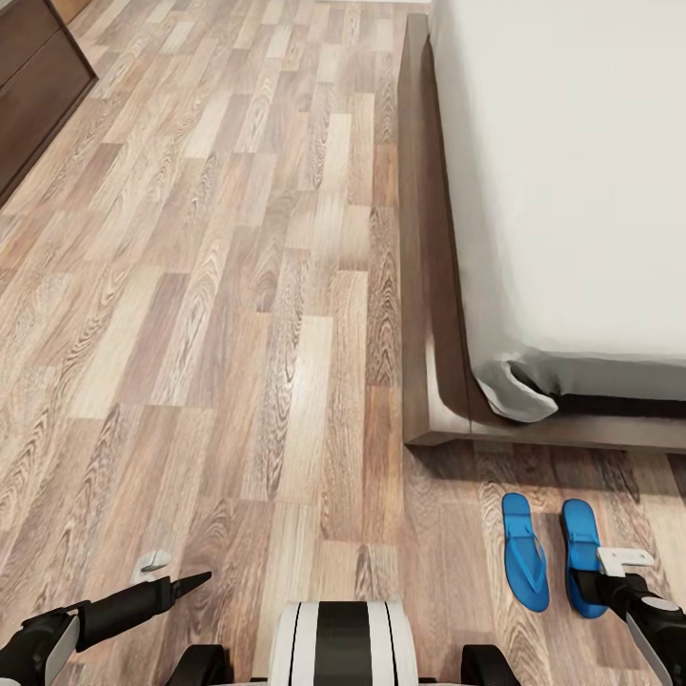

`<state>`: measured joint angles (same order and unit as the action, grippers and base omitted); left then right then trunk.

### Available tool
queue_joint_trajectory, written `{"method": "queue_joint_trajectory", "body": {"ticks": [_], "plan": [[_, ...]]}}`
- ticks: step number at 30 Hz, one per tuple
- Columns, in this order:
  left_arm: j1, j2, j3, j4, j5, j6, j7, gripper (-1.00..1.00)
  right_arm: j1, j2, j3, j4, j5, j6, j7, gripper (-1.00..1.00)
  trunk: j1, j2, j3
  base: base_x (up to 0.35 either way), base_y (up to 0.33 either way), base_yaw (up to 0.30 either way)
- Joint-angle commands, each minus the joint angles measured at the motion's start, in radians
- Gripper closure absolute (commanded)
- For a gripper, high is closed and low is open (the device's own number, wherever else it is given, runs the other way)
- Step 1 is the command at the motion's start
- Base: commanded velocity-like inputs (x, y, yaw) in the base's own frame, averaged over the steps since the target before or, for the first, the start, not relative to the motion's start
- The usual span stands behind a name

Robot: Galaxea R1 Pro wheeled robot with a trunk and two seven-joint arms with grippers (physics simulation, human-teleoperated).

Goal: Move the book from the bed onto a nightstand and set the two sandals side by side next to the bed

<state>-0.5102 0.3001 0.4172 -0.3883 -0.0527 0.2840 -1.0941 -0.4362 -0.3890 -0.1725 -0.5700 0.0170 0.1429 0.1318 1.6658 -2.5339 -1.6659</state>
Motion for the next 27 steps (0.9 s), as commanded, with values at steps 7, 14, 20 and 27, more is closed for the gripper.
{"method": "queue_joint_trajectory", "body": {"ticks": [7,14,20,27], "plan": [[-0.001,0.0,0.008,0.0,-0.006,0.01,-0.006,-1.0,0.0,0.001,-0.005,-0.002,0.002,0.006,0.008,1.0,0.0,0.0,0.0,0.01,0.001,0.0],[-0.001,0.001,0.008,0.0,-0.006,0.01,-0.005,-1.0,0.0,0.001,-0.005,-0.002,0.002,0.006,0.008,1.0,0.0,0.0,0.0,0.098,0.023,0.0],[-0.001,0.001,0.008,0.0,-0.006,0.01,-0.004,-1.0,0.0,0.0,-0.005,-0.002,0.001,0.006,0.008,1.0,0.0,0.0,0.0,0.004,0.001,0.0],[-0.001,0.001,0.008,-0.001,-0.006,0.01,-0.006,-1.0,0.0,0.0,-0.005,-0.002,0.001,0.006,0.008,1.0,0.0,0.0,-0.004,0.0,0.0,0.0]]}}
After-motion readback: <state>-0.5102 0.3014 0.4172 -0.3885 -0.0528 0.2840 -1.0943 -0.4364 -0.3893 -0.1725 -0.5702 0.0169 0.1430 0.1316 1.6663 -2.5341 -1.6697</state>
